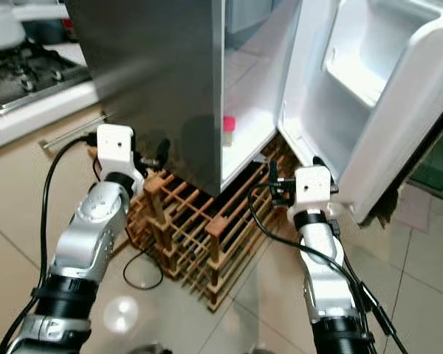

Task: Restocking fridge

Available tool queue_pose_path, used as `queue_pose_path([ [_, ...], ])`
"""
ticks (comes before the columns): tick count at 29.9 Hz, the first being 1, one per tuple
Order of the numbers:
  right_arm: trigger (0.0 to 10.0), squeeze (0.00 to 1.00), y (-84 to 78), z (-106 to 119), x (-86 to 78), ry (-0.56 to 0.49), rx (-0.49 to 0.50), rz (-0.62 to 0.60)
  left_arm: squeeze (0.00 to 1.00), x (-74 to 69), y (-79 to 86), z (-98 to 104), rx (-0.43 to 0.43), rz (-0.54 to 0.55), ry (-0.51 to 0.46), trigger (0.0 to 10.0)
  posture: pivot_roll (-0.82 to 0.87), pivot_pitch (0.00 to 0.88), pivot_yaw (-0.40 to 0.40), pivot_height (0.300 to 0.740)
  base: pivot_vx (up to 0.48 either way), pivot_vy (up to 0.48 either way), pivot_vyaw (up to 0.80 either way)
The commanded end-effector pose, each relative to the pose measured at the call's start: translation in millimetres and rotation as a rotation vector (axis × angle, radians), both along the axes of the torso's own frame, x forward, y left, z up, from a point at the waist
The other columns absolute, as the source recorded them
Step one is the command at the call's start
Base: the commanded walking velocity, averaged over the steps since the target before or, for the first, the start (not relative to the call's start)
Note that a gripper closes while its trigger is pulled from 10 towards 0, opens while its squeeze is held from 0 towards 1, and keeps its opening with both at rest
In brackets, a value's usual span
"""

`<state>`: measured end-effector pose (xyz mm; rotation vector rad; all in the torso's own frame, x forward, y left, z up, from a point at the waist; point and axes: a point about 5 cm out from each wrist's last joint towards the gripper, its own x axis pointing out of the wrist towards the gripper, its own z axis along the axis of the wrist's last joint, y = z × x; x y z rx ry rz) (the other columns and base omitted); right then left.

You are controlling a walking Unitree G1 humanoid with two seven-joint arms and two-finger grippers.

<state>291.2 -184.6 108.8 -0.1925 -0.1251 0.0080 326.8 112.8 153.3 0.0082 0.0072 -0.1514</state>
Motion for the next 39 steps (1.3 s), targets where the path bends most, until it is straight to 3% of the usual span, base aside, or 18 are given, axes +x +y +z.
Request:
queue_pose_path([
  [1,10.0,0.00,-9.5,0,3.5,0.006,-0.017,-0.016,0.00,1.1,-1.6,2,0.017,0.004,-0.001,10.0,0.04,0.005,0.016,0.728,0.000,0.000,0.00],
  [7,10.0,0.00,-38.9,-2,12.7,0.036,-0.049,-0.089,0.00,1.6,5.0,-1,0.032,0.039,0.025,10.0,0.04,0.017,0.021,0.728,0.000,0.000,0.00],
  [8,10.0,0.00,-59.8,-2,19.5,0.066,-0.071,-0.134,0.00,1.3,8.0,-4,0.040,0.049,0.036,10.0,0.04,0.018,0.022,0.728,0.000,0.000,0.00],
  [11,10.0,0.00,-76.8,-1,25.4,0.093,-0.103,-0.168,0.00,1.2,8.5,-4,0.036,0.051,0.041,10.0,0.04,0.024,0.025,0.728,0.000,0.000,0.00],
  [13,10.0,0.00,-83.3,-1,26.6,0.102,-0.111,-0.185,0.00,1.1,8.4,-3,0.037,0.051,0.041,10.0,0.04,0.023,0.024,0.728,0.000,0.000,0.00],
  [14,10.0,0.00,-102.0,-1,27.0,0.140,-0.126,-0.245,0.00,1.1,8.5,-3,0.039,0.050,0.041,10.0,0.05,0.026,0.026,0.728,0.000,0.000,0.00],
  [16,10.0,0.00,-109.5,-1,26.2,0.151,-0.133,-0.268,0.00,1.2,8.6,-3,0.040,0.051,0.042,10.0,0.05,0.027,0.026,0.728,0.000,0.000,0.00],
  [20,10.0,0.00,-144.5,4,18.6,0.175,-0.181,-0.374,0.00,1.0,10.0,-3,0.042,0.052,0.049,10.0,0.05,0.035,0.034,0.728,0.000,0.000,0.00],
  [21,10.0,0.00,-144.5,4,18.6,0.175,-0.181,-0.374,0.00,1.0,10.0,-3,0.042,0.052,0.049,10.0,0.05,0.035,0.034,0.728,0.000,0.000,0.00],
  [22,10.0,0.00,-166.0,11,10.6,0.179,-0.213,-0.438,0.00,0.7,10.2,-2,0.041,0.051,0.052,10.0,0.04,0.039,0.036,0.728,0.000,0.000,0.00],
  [24,10.0,0.00,-182.6,16,2.5,0.184,-0.270,-0.497,0.00,0.4,10.1,-2,0.040,0.049,0.054,10.0,0.04,0.040,0.037,0.728,0.000,0.000,0.00],
  [28,10.0,0.00,-244.5,43,-38.8,0.206,-0.568,-0.829,0.00,-0.6,9.1,-3,0.036,0.045,0.057,10.0,0.03,0.049,0.036,0.728,0.000,0.000,0.00],
  [30,10.0,0.00,-262.0,56,-53.6,0.176,-0.583,-0.931,0.00,-1.2,9.1,-3,0.034,0.044,0.059,10.0,0.03,0.051,0.033,0.728,0.000,0.000,0.00],
  [31,10.0,0.00,-265.7,59,-56.8,0.168,-0.565,-0.949,0.00,-1.4,9.3,-3,0.033,0.044,0.060,10.0,0.03,0.051,0.034,0.728,0.000,0.000,0.00],
  [34,10.0,0.00,-249.8,61,-42.1,0.070,-0.472,-0.826,0.00,-2.0,9.7,-6,0.030,0.045,0.067,10.0,0.03,0.049,0.030,0.728,0.000,0.000,0.00],
  [36,10.0,0.00,-222.1,60,-22.9,-0.024,-0.413,-0.672,0.00,-1.6,9.7,-5,0.029,0.045,0.067,10.0,0.02,0.046,0.028,0.728,0.000,0.000,0.00],
  [38,10.0,0.00,-172.1,45,2.2,-0.080,-0.270,-0.464,0.00,-0.3,9.6,-5,0.027,0.049,0.064,10.0,0.02,0.039,0.030,0.728,0.000,0.000,0.00],
  [39,10.0,0.00,-155.6,36,8.8,-0.061,-0.224,-0.398,0.00,0.2,9.5,-4,0.026,0.050,0.061,10.0,0.02,0.039,0.030,0.728,0.000,0.000,0.00],
])
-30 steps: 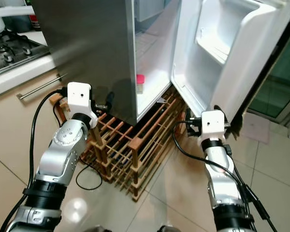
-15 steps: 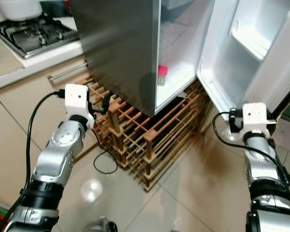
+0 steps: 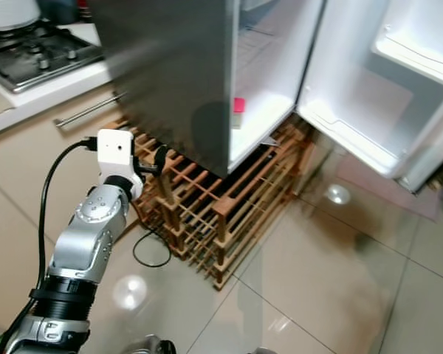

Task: Restocking fridge

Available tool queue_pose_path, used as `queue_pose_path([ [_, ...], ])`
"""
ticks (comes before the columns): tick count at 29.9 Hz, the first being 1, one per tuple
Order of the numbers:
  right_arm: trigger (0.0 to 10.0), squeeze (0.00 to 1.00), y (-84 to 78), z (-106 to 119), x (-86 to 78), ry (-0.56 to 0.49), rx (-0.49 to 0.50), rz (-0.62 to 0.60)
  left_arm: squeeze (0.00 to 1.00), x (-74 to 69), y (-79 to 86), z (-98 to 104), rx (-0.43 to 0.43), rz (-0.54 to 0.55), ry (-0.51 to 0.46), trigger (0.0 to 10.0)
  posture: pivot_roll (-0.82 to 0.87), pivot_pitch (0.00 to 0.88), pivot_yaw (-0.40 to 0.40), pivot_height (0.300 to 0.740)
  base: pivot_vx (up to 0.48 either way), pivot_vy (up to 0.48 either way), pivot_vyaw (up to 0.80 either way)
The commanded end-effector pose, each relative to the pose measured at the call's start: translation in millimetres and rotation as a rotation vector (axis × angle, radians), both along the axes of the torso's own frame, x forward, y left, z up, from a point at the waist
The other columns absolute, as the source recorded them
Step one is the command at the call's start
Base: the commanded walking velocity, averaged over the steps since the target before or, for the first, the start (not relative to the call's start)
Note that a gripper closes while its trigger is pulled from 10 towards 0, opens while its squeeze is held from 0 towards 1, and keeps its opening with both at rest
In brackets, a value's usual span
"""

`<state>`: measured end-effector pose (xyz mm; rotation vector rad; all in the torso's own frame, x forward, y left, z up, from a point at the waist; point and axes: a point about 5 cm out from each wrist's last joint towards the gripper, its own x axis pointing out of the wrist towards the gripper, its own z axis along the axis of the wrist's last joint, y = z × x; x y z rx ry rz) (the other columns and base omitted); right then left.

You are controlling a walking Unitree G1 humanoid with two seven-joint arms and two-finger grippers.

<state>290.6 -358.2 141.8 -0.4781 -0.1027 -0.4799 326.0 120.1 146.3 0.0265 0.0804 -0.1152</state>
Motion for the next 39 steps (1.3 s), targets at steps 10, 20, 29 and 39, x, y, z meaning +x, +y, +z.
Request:
queue_pose_path([
  [10,10.0,0.00,102.2,-35,24.7,-0.018,0.331,0.323,0.00,1.5,6.4,11,-0.007,0.046,-0.076,10.0,0.05,0.019,0.021,0.728,0.000,0.000,0.00],
  [20,10.0,0.00,128.3,-40,24.8,0.002,0.381,0.391,0.00,4.7,4.2,3,0.014,0.011,-0.071,10.0,0.04,0.001,0.032,0.728,0.000,-0.480,0.59],
  [29,10.0,0.00,139.3,-29,29.7,-0.017,0.364,0.419,0.00,17.7,11.6,-8,0.060,0.042,-0.031,10.0,0.03,0.000,0.027,0.728,0.063,-0.450,0.52],
  [39,10.0,0.00,139.3,-26,31.0,-0.007,0.343,0.421,0.00,25.2,7.6,-10,0.055,0.061,-0.027,10.0,0.03,0.000,0.022,0.740,0.373,-0.296,0.48],
])
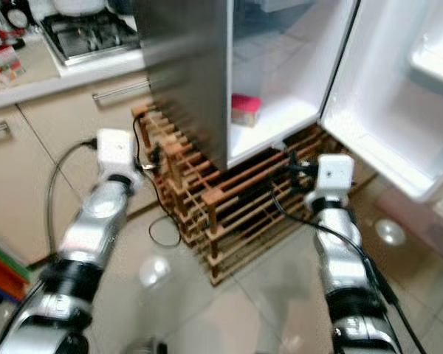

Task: Restocking fridge

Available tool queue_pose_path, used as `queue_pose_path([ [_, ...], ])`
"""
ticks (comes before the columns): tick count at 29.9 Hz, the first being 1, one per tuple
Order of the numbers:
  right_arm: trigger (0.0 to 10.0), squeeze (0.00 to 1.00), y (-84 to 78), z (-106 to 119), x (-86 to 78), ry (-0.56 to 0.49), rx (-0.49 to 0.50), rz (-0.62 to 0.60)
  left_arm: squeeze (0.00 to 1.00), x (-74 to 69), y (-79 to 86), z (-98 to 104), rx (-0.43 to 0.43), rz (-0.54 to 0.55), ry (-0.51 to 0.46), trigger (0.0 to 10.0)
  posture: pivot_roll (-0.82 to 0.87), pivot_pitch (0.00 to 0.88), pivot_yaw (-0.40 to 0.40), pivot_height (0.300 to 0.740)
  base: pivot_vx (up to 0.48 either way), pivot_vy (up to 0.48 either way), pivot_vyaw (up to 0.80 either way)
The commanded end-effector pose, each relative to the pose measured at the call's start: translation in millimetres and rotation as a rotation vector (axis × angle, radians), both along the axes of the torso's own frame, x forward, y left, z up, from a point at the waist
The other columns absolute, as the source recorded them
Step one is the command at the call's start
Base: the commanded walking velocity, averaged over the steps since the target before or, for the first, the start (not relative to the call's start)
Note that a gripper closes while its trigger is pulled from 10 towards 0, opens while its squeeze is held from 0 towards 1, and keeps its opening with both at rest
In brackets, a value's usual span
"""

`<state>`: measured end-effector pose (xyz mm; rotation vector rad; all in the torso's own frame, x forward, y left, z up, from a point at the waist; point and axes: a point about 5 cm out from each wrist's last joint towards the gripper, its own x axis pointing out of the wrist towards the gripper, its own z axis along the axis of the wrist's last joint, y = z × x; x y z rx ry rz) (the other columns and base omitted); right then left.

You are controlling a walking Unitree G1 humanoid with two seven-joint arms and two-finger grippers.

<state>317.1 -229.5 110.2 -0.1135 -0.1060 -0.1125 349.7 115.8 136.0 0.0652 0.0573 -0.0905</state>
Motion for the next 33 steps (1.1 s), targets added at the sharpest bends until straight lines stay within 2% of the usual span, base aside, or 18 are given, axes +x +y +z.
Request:
queue_pose_path([
  [1,10.0,0.00,10.1,6,3.9,-0.016,-0.014,0.045,0.00,0.8,10.3,-1,0.018,0.029,-0.002,10.0,0.03,0.003,0.020,0.740,0.382,-0.285,0.47],
  [7,10.0,0.00,15.8,6,1.9,-0.003,-0.008,0.082,0.00,-1.3,9.7,1,0.005,0.021,-0.020,10.0,0.03,0.007,0.019,0.740,0.394,-0.189,0.32],
  [8,10.0,0.00,22.6,8,1.2,-0.009,0.011,0.128,0.00,-2.0,10.4,2,0.005,0.020,-0.026,10.0,0.03,0.005,0.019,0.740,0.000,0.000,0.00],
  [9,10.0,0.00,22.6,8,1.2,-0.009,0.011,0.128,0.00,-2.0,10.4,2,0.005,0.020,-0.026,10.0,0.03,0.005,0.019,0.740,0.000,0.000,0.00],
  [13,10.0,0.00,52.4,17,-3.4,-0.023,0.048,0.308,0.00,-4.0,13.0,0,0.011,0.021,-0.026,10.0,0.03,0.000,0.015,0.740,0.000,0.000,0.00],
  [16,10.0,0.00,58.8,18,-4.9,-0.023,0.048,0.332,0.00,-4.8,13.1,0,0.010,0.021,-0.026,10.0,0.03,0.000,0.013,0.740,0.000,0.000,0.00],
  [19,10.0,0.00,52.7,14,-4.4,-0.004,0.022,0.294,0.00,-5.3,12.2,-1,0.007,0.020,-0.025,10.0,0.03,0.000,0.012,0.740,0.000,0.000,0.00],
  [23,10.0,0.00,24.5,8,-1.4,0.033,-0.027,0.170,0.00,-7.4,8.2,-1,0.012,0.003,-0.028,10.0,0.04,0.000,0.008,0.740,0.000,0.000,0.00],
  [26,10.0,0.00,11.9,9,-0.5,0.038,-0.033,0.131,0.00,-10.2,7.0,-1,-0.003,0.000,-0.037,10.0,0.04,0.000,0.009,0.740,0.000,0.000,0.00],
  [33,10.0,0.00,8.6,9,0.7,0.052,-0.029,0.124,0.00,-16.5,8.0,0,-0.030,0.013,-0.053,10.0,0.04,0.000,0.006,0.740,0.000,-0.480,0.00],
])
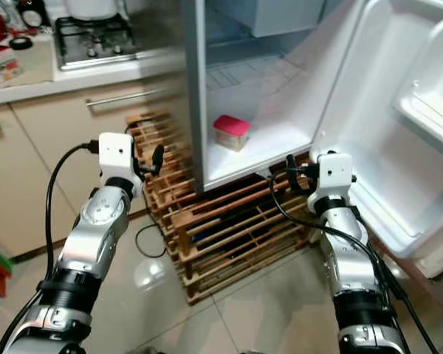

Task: Restocking fridge

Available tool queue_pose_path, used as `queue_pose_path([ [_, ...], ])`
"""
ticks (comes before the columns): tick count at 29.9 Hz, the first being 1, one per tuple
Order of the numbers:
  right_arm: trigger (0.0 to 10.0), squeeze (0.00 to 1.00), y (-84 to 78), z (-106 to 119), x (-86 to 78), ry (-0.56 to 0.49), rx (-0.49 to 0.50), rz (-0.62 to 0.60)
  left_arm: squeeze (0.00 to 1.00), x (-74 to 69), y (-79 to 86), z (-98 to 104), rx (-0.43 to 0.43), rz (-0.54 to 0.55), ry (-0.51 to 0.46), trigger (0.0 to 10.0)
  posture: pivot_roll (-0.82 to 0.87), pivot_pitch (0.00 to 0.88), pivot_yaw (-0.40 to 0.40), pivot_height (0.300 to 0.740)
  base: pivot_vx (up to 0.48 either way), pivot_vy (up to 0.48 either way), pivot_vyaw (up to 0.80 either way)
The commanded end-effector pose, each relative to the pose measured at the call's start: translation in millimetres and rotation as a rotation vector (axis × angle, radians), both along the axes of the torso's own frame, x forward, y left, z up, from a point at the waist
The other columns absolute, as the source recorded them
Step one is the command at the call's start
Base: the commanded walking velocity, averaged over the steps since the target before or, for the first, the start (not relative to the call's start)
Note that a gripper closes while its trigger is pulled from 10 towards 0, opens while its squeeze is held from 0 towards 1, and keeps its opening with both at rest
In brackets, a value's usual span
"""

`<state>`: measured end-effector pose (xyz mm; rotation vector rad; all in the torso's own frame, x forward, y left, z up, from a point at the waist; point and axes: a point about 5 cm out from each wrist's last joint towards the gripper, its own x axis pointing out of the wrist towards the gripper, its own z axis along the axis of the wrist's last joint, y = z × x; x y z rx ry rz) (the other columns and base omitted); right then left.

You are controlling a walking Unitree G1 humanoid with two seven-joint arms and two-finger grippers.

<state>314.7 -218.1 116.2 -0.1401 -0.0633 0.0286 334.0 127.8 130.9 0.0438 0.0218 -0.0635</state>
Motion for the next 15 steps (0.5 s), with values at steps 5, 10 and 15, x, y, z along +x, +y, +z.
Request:
queue_pose_path([
  [5,10.0,0.00,1.1,-2,1.3,0.008,0.006,-0.001,0.00,-4.8,-2.3,10,-0.021,-0.010,-0.053,10.0,0.05,0.000,0.005,0.740,0.000,0.000,0.00],
  [10,10.0,0.00,0.9,-5,1.0,0.015,0.008,-0.002,0.00,-6.2,-3.6,16,-0.010,-0.023,-0.080,10.0,0.05,0.000,0.005,0.740,0.000,0.000,0.00],
  [15,10.0,0.00,-2.2,-6,0.3,0.019,0.005,-0.008,0.00,-5.2,-5.6,17,-0.016,-0.035,-0.076,10.0,0.04,0.000,0.005,0.740,0.000,-0.355,0.00],
])
